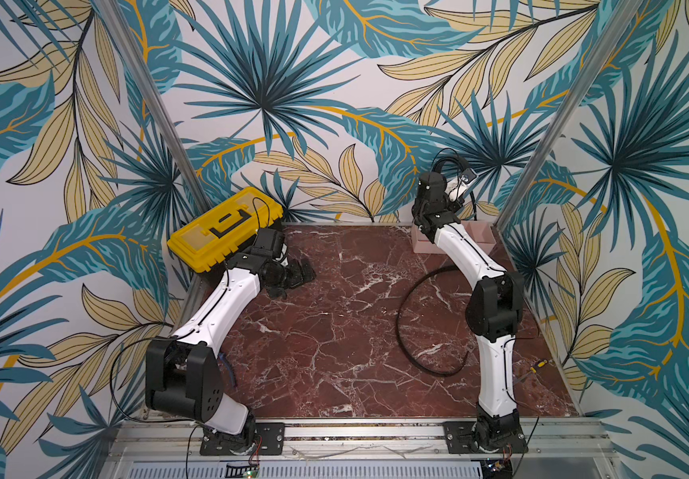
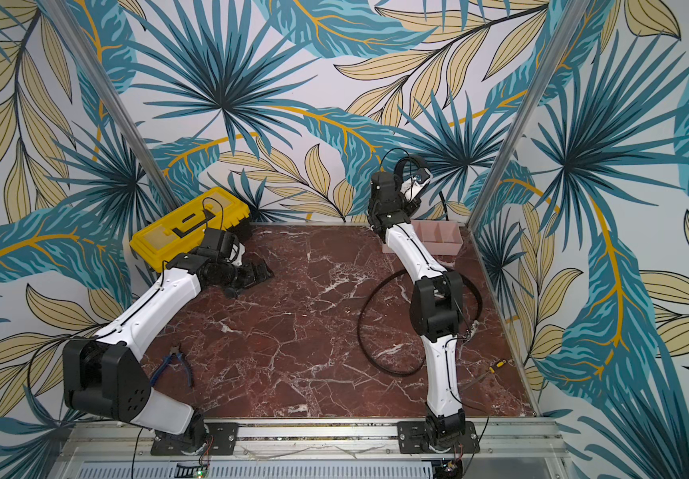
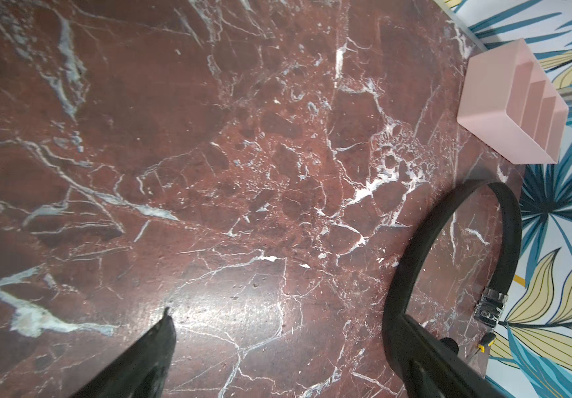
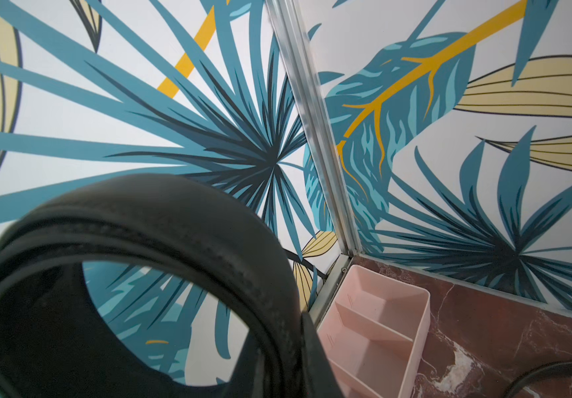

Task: Place the belts into the storage roll
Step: Place the belt in the container.

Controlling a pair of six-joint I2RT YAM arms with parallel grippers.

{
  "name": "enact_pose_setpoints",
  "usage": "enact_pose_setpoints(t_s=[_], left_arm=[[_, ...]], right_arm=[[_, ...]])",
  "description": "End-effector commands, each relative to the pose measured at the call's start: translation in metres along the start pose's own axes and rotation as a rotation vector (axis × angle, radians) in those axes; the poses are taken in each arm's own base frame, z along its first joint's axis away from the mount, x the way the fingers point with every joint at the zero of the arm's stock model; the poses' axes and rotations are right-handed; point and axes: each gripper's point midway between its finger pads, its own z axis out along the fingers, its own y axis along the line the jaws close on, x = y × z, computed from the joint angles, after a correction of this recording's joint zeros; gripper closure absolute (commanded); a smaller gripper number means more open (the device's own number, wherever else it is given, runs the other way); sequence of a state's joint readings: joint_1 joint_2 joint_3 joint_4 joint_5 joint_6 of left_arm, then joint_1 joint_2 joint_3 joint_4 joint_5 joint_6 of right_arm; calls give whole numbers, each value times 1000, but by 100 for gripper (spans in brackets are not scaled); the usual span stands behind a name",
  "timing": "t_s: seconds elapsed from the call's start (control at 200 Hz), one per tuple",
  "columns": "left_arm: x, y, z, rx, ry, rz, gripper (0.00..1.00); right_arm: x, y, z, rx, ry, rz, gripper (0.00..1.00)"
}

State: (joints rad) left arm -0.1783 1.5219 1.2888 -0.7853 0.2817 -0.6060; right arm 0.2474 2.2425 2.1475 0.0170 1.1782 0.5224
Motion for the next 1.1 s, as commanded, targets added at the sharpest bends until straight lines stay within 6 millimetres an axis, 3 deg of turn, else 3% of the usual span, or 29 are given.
enact_pose_setpoints(t_s=[0.0,0.21,0.365,1.096], left_arm=[[-3,8,1,-2,9,-11,0],[-5,16,2,-1,19,-51,0],[-2,22,1,0,25,-76,0],[28,29,-18,38,32,-89,0]], right_arm=[[3,-4,9,60,-42,11,100],[28,6,25,81,-51,-8,100],[50,3,31,103,-39,-17,100],[125,-9,10,103,-16,-109,100]])
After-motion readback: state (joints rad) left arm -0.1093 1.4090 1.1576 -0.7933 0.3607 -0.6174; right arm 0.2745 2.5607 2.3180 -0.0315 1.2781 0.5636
